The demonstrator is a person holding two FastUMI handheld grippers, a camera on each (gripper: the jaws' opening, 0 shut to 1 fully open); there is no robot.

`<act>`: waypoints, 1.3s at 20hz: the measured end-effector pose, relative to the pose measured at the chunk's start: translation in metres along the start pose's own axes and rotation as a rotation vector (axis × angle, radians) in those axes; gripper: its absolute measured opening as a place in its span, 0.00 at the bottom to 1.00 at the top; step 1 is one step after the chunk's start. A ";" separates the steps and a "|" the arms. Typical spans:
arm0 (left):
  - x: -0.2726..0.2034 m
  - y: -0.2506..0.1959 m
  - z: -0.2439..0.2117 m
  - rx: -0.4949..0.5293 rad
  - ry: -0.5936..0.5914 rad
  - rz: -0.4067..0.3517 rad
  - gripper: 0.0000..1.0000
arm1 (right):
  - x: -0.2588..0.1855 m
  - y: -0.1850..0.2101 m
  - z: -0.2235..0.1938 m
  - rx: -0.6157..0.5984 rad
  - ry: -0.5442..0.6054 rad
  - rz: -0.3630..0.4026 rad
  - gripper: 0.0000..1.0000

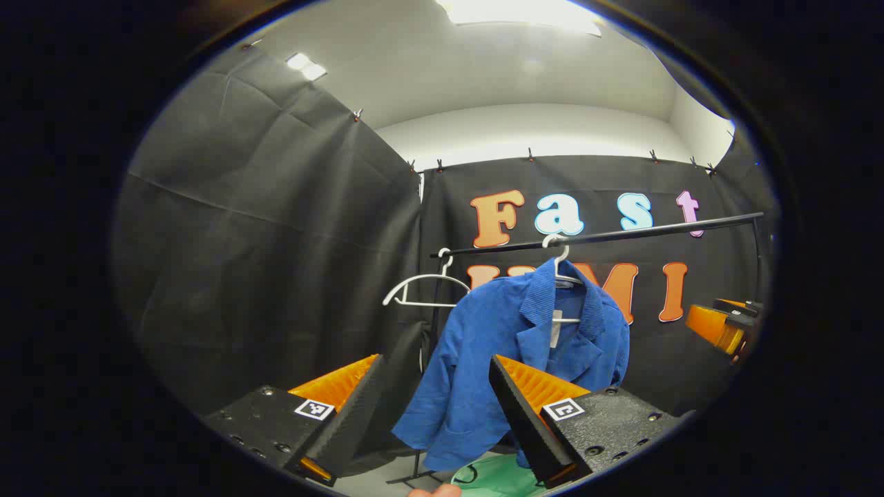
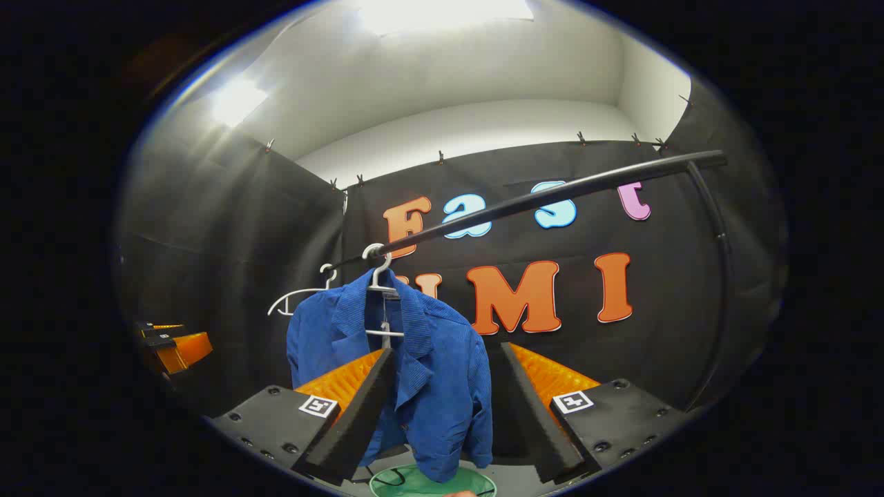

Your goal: Grasp the clothes on the hanger with both hands and then place them into the laundry hamper below.

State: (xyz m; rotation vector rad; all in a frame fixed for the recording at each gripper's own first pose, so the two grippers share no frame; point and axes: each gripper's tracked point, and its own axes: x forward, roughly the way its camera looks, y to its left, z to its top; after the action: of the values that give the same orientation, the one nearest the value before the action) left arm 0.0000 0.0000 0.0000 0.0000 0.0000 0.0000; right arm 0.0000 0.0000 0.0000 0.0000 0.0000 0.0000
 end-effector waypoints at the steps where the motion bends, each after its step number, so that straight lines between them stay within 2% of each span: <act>1: 0.004 -0.011 -0.008 -0.021 0.006 -0.008 0.97 | 0.006 -0.002 -0.006 0.007 0.010 0.012 0.98; 2: 0.009 -0.021 -0.013 -0.041 0.001 -0.013 0.96 | 0.011 -0.003 -0.014 0.019 0.020 0.026 0.94; 4: 0.020 -0.030 -0.021 -0.059 -0.012 -0.015 0.92 | 0.018 -0.010 -0.033 0.015 0.057 0.019 0.98; 5: 0.024 -0.033 -0.025 -0.059 -0.018 -0.024 0.95 | 0.019 -0.012 -0.041 0.010 0.069 0.011 0.98; 6: 0.029 -0.037 -0.029 -0.059 -0.024 -0.037 0.92 | 0.020 -0.011 -0.048 0.016 0.072 0.005 0.94; 7: 0.036 -0.038 -0.034 -0.058 -0.016 -0.050 0.95 | 0.022 -0.008 -0.054 0.025 0.085 -0.002 0.94; 9: 0.043 -0.041 -0.050 -0.056 0.027 -0.081 0.95 | 0.025 -0.002 -0.062 0.027 0.105 -0.013 0.98; 10: 0.046 -0.041 -0.055 -0.056 0.033 -0.089 0.95 | 0.028 -0.001 -0.065 0.023 0.107 -0.014 0.94; 13: 0.056 -0.033 -0.069 -0.063 0.052 -0.071 0.91 | 0.038 0.005 -0.069 -0.001 0.114 -0.017 0.94; 15: 0.063 -0.032 -0.067 -0.066 0.038 -0.074 0.95 | 0.043 0.010 -0.070 -0.009 0.107 -0.021 0.98; 17: 0.069 -0.027 -0.064 -0.044 0.021 -0.067 0.91 | 0.047 0.014 -0.073 -0.014 0.113 -0.013 0.94; 20: 0.075 -0.030 -0.058 -0.025 0.004 -0.079 0.92 | 0.047 0.018 -0.074 -0.009 0.103 -0.012 0.94; 21: 0.076 -0.033 -0.056 -0.025 -0.001 -0.088 0.95 | 0.049 0.021 -0.075 -0.010 0.102 -0.011 0.94; 25: 0.079 -0.038 -0.051 -0.028 -0.014 -0.100 0.92 | 0.053 0.024 -0.077 0.001 0.103 -0.006 0.94; 26: 0.079 -0.039 -0.050 -0.030 -0.016 -0.100 0.95 | 0.054 0.024 -0.078 0.004 0.102 -0.006 0.94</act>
State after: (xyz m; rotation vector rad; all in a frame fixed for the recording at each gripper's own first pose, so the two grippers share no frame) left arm 0.0794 -0.0388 -0.0500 -0.0298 -0.0159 -0.1004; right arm 0.0543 0.0240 -0.0776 0.0036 0.1022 -0.0061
